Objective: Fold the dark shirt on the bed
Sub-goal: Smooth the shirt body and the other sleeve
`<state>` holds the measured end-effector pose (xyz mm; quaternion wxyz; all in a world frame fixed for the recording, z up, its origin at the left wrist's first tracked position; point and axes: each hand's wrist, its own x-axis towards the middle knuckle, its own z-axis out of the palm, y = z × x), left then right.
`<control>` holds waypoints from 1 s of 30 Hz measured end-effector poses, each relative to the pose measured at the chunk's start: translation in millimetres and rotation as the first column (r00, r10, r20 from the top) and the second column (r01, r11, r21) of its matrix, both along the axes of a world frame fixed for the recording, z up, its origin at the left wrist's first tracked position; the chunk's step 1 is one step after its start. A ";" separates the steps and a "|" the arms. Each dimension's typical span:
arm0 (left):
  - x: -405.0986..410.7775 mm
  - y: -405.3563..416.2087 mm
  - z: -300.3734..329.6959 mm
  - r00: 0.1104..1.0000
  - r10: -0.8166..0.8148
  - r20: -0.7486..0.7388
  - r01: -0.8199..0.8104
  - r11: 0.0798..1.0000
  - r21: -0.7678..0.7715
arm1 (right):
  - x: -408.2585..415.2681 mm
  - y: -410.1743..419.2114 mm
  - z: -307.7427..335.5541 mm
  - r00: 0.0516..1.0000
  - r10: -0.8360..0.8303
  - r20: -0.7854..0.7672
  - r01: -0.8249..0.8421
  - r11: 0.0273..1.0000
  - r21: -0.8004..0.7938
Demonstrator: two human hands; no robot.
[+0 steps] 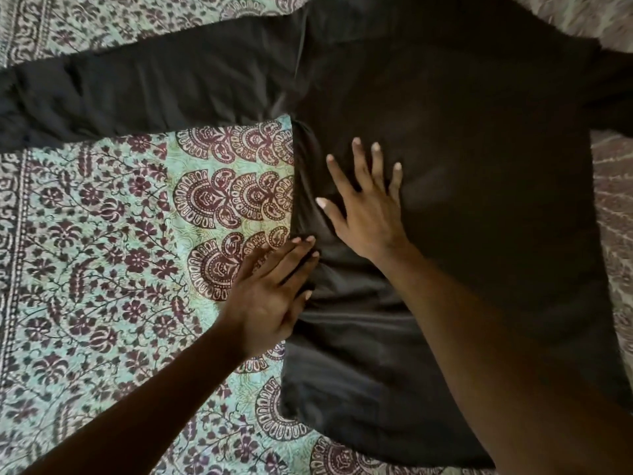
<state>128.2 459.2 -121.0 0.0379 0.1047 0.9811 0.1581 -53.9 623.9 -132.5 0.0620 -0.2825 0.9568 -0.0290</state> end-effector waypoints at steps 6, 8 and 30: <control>3.5 -2.2 3.1 0.998 0.053 -0.032 -0.053 0.999 -0.004 | -8.5 4.9 0.6 0.965 0.260 -0.019 -0.259 0.964 0.059; 2.8 -3.7 3.0 0.998 0.039 -0.040 -0.039 0.999 0.008 | -20.4 5.0 1.8 0.997 0.077 -0.011 -0.076 0.996 0.039; -37.6 -4.5 25.5 0.979 0.167 -0.114 -0.153 0.980 0.124 | 177.9 44.8 19.1 0.983 0.130 0.129 -0.132 0.991 0.011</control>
